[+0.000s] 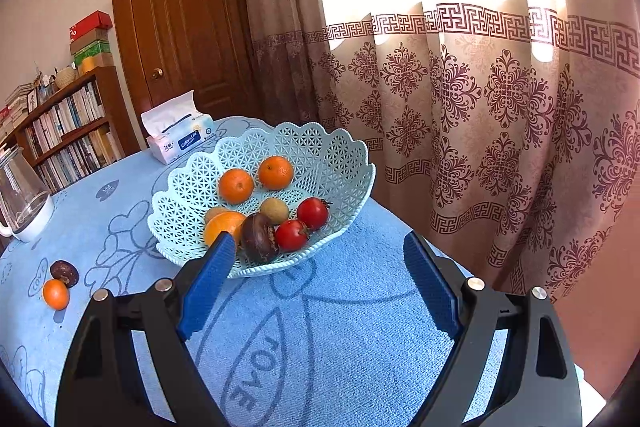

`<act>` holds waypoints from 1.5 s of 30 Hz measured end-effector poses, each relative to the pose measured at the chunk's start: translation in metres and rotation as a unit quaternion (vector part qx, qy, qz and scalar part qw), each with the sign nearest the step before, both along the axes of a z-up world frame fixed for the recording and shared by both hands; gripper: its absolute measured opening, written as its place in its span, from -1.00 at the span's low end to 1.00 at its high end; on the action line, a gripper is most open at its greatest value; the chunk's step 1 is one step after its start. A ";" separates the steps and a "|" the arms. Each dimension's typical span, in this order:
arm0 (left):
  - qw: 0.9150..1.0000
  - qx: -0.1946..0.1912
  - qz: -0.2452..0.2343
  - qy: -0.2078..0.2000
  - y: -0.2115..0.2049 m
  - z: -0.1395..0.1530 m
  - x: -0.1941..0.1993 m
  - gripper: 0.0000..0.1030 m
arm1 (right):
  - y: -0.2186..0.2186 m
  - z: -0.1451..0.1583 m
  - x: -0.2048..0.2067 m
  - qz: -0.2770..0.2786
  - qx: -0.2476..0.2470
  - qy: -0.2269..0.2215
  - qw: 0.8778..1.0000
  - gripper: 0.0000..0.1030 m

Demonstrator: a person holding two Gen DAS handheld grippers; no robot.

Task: Organize fruits
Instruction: 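Open the left tool over the basket and withdraw toward the table, then grasp the orange on the table with the left tool and lift it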

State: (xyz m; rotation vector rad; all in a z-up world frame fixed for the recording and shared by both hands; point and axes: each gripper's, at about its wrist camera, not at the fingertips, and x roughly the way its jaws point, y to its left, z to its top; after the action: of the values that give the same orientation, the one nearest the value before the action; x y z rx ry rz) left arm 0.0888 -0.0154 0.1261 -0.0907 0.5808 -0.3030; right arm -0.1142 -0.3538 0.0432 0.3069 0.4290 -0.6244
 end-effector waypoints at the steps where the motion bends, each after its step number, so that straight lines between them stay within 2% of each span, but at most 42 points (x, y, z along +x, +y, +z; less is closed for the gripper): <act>1: 1.000 0.003 0.001 0.003 0.003 -0.004 -0.001 0.76 | 0.002 0.000 0.002 0.002 -0.004 0.006 1.000 0.69; 5: 1.000 0.013 -0.008 0.017 0.007 -0.020 -0.006 0.76 | 0.011 0.005 0.010 0.017 -0.014 0.022 1.000 0.69; 9: 0.999 0.022 -0.021 0.038 -0.004 -0.036 -0.005 0.76 | 0.028 0.019 0.017 0.046 -0.015 0.009 0.999 0.69; 15: 0.995 0.055 -0.042 0.067 -0.027 -0.065 -0.003 0.76 | 0.061 0.035 0.040 0.111 -0.018 0.001 0.994 0.70; 21: 0.992 0.075 -0.060 0.086 -0.040 -0.084 -0.002 0.76 | 0.084 0.014 0.059 0.138 -0.002 0.024 0.990 0.71; 25: 0.989 0.082 -0.067 0.099 -0.044 -0.093 0.000 0.58 | 0.098 -0.007 0.066 0.150 -0.012 0.052 0.987 0.71; 33: 0.987 0.071 -0.090 0.109 -0.050 -0.100 0.001 0.42 | 0.098 -0.010 0.065 0.149 -0.016 0.050 0.987 0.71; 36: 0.987 0.073 -0.095 0.107 -0.052 -0.100 0.000 0.30 | 0.098 -0.010 0.065 0.149 -0.014 0.050 0.988 0.71; 42: 0.985 0.063 -0.111 0.118 -0.053 -0.104 0.000 -0.06 | 0.098 -0.011 0.066 0.149 -0.012 0.052 0.987 0.71; 43: 0.984 0.059 -0.117 0.119 -0.054 -0.104 -0.001 -0.16 | 0.098 -0.011 0.066 0.149 -0.012 0.052 0.987 0.71; 45: 0.984 0.061 -0.119 0.117 -0.055 -0.104 -0.003 -0.18 | 0.097 -0.011 0.066 0.149 -0.011 0.053 0.987 0.71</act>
State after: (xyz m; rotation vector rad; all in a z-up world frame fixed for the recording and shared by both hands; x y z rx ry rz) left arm 0.0860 -0.0700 0.0222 0.0627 0.8455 -0.4927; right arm -0.0485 -0.2566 0.0322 0.1836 0.5570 -0.3533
